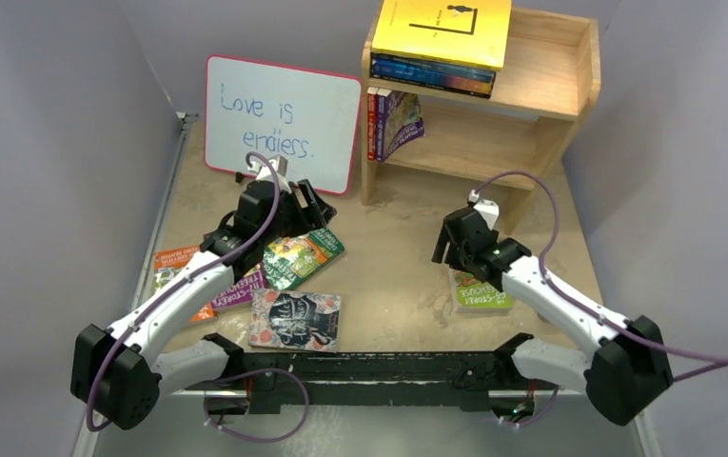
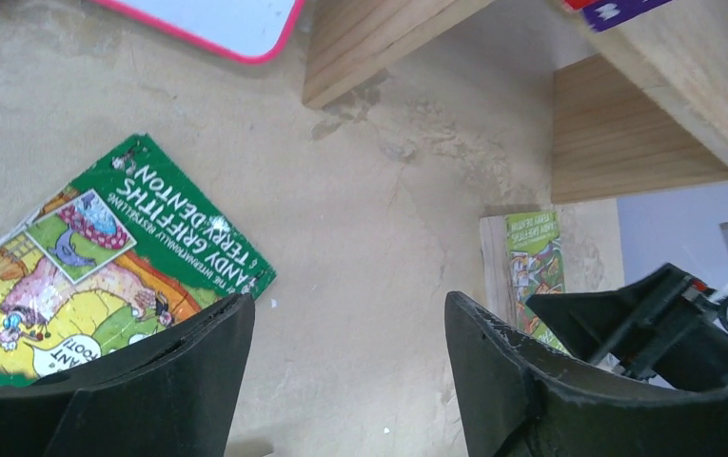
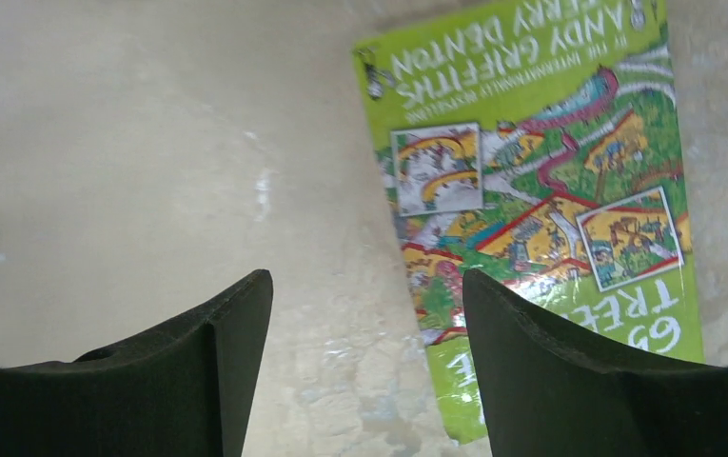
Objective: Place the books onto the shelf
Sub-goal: Adjust the book on the shelf, then pick up the book from the center of the board.
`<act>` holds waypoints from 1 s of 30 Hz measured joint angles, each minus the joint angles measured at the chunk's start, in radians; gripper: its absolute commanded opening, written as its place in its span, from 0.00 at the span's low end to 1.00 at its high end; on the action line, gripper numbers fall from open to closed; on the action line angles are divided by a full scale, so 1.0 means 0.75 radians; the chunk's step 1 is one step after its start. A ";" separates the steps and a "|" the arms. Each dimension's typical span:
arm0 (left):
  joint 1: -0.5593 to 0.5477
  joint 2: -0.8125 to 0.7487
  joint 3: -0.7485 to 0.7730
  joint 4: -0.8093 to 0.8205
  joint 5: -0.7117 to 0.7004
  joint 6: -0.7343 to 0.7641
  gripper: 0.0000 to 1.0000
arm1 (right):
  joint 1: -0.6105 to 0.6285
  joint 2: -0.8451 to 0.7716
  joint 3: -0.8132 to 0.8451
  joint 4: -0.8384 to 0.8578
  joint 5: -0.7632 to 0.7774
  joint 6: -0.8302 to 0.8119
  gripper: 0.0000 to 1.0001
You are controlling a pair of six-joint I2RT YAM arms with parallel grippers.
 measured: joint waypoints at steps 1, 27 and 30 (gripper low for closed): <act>0.000 0.001 -0.017 0.007 0.000 -0.007 0.73 | 0.000 0.045 -0.001 -0.030 0.013 0.029 0.75; -0.009 0.007 -0.288 0.211 0.031 -0.164 0.74 | 0.006 0.336 0.092 -0.149 0.078 0.119 0.00; -0.040 0.007 -0.314 0.249 0.033 -0.193 0.74 | 0.006 0.207 0.092 -0.140 0.012 0.132 0.00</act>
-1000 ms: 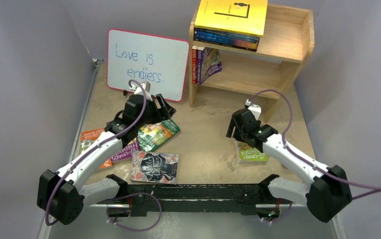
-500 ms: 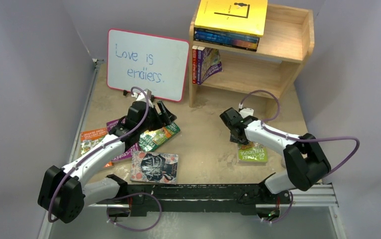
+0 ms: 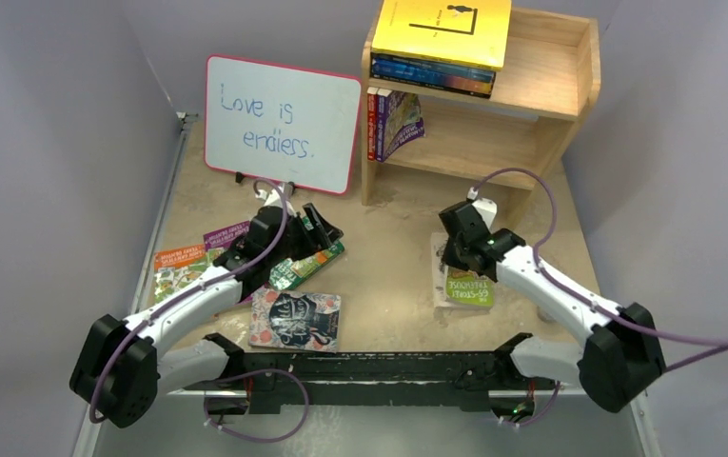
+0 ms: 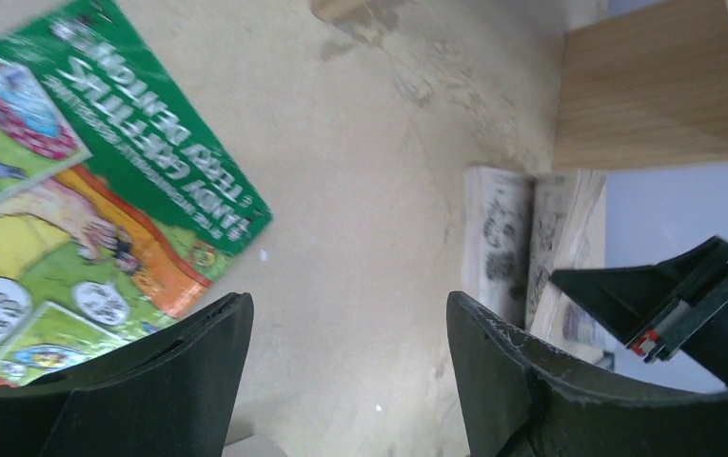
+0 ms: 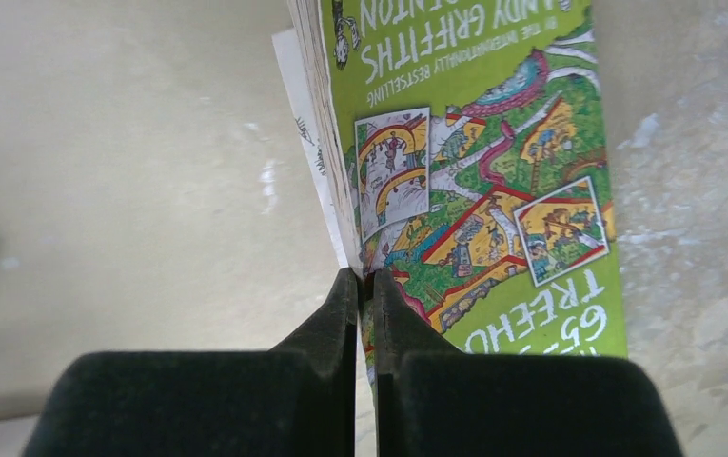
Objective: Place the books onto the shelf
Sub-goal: Pick up the book from the center of the board.
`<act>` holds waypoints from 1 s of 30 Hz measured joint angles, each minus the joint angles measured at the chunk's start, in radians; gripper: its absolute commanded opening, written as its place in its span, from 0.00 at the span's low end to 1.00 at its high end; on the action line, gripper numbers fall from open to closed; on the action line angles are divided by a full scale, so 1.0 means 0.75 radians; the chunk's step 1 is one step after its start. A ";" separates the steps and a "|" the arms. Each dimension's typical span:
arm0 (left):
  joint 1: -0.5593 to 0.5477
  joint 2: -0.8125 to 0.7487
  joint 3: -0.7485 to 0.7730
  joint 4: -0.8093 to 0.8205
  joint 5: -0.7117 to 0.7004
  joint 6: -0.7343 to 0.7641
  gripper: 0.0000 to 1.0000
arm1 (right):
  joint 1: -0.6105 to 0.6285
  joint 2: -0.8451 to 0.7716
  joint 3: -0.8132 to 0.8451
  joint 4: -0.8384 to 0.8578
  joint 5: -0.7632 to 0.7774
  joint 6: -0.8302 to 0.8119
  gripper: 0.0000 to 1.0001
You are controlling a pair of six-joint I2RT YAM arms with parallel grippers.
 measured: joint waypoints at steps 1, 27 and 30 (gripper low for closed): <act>-0.018 0.001 -0.009 0.019 0.001 -0.014 0.74 | 0.000 -0.040 0.000 0.005 -0.020 0.009 0.00; -0.630 0.597 -0.064 1.014 0.050 -0.164 0.82 | 0.000 -0.203 -0.127 0.326 -0.275 0.422 0.00; -0.653 0.667 -0.030 1.047 0.055 -0.165 0.79 | 0.000 -0.201 -0.134 0.344 -0.275 0.434 0.00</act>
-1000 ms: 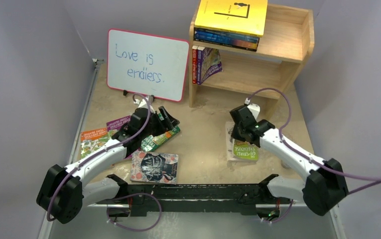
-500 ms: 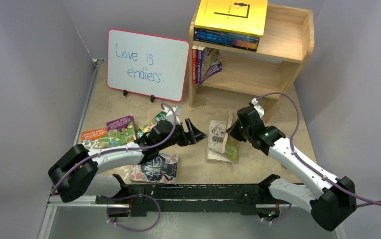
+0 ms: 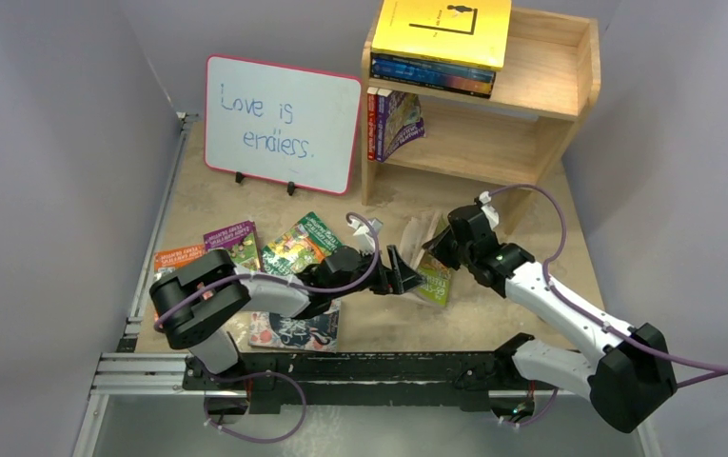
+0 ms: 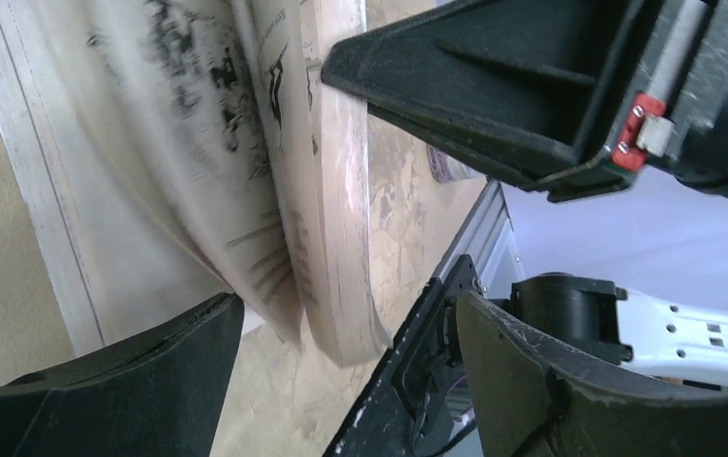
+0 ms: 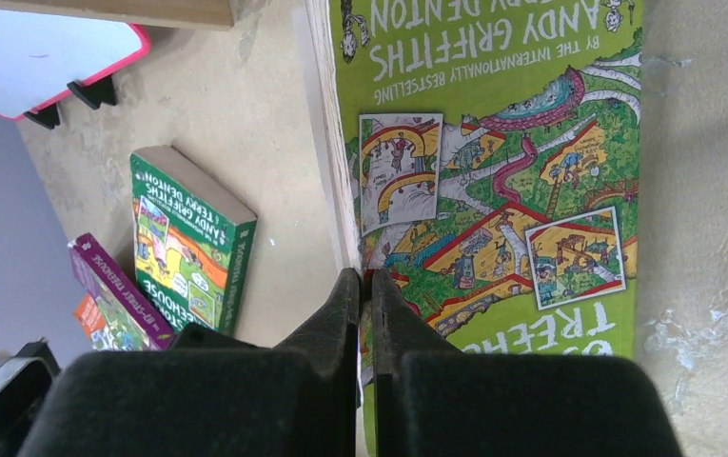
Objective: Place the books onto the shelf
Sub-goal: Pick up the book from the center of the board.
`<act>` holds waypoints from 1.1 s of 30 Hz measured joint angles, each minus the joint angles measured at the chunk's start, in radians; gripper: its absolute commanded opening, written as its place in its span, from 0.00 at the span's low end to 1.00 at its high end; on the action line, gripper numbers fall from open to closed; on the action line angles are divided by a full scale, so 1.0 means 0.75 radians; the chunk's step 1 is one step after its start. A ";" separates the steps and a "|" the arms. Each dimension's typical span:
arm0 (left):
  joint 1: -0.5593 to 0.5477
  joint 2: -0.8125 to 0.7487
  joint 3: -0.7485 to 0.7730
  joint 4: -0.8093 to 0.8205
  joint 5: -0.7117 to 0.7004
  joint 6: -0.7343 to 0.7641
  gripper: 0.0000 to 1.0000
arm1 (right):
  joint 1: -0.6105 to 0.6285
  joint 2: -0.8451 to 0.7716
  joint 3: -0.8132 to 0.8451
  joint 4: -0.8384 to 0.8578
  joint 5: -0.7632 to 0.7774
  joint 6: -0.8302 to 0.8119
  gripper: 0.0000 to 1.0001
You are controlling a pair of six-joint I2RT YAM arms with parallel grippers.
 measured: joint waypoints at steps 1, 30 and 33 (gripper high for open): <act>-0.003 0.023 0.020 -0.007 -0.003 -0.001 0.77 | 0.000 0.000 -0.005 0.007 -0.001 0.003 0.00; 0.113 -0.135 0.559 -1.315 -0.067 0.127 0.00 | -0.003 -0.297 -0.010 0.066 0.030 -0.447 0.72; 0.218 -0.180 0.652 -1.474 0.017 0.127 0.00 | -0.003 -0.388 -0.033 0.201 -0.004 -0.695 0.75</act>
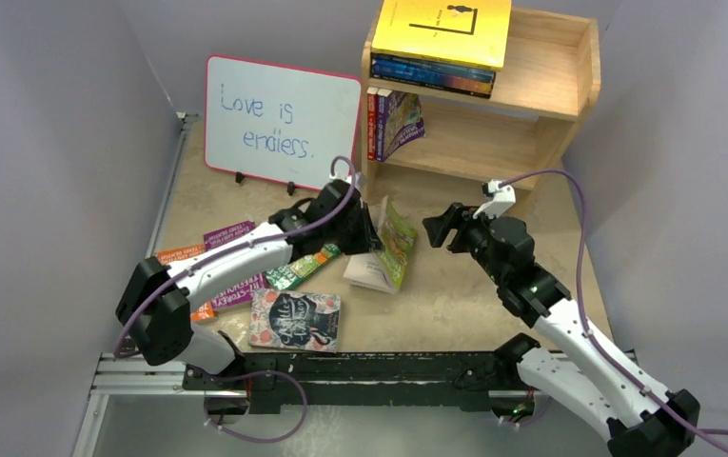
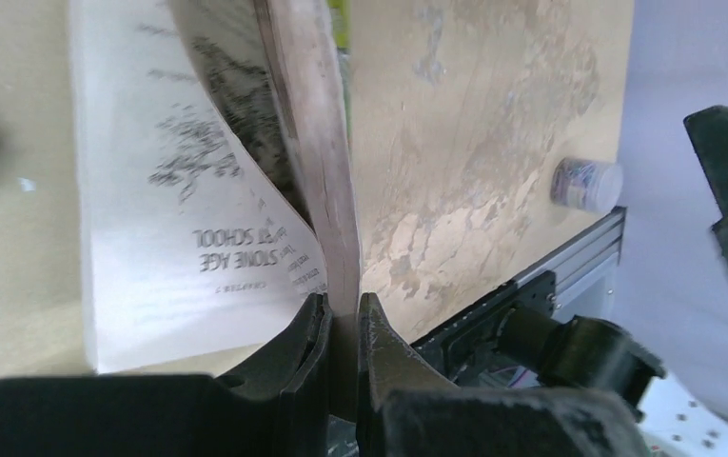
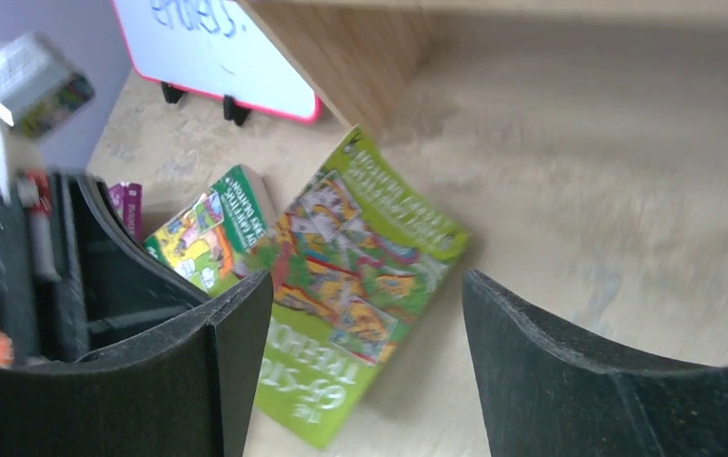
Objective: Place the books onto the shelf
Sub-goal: Pick up the book from the center of the board.
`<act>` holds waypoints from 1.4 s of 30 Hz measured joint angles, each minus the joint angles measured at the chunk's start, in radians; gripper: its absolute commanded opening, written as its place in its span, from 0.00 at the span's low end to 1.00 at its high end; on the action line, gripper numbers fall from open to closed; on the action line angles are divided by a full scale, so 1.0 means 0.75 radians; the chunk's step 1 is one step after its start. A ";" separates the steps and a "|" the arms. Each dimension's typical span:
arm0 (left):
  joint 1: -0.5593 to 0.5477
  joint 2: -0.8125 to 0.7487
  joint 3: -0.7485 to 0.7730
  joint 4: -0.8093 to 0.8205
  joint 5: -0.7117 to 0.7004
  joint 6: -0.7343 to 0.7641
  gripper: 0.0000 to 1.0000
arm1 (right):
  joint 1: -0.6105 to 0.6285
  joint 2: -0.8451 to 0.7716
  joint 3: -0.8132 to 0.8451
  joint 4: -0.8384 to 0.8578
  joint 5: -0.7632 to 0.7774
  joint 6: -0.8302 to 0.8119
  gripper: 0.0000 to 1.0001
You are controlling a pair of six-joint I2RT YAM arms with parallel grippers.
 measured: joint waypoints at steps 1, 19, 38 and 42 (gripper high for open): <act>0.029 -0.007 0.046 -0.060 0.020 0.001 0.00 | 0.001 -0.030 -0.034 0.087 -0.020 -0.095 0.75; 0.577 -0.162 0.493 -0.741 0.369 -0.030 0.00 | 0.094 0.071 -0.289 0.805 -0.513 -1.384 0.79; 0.609 -0.300 0.445 -0.744 0.586 -0.241 0.00 | 0.344 0.446 -0.328 1.295 -0.798 -1.662 0.60; 0.609 -0.302 0.439 -0.744 0.596 -0.260 0.00 | 0.345 0.523 -0.288 1.357 -0.867 -1.659 0.38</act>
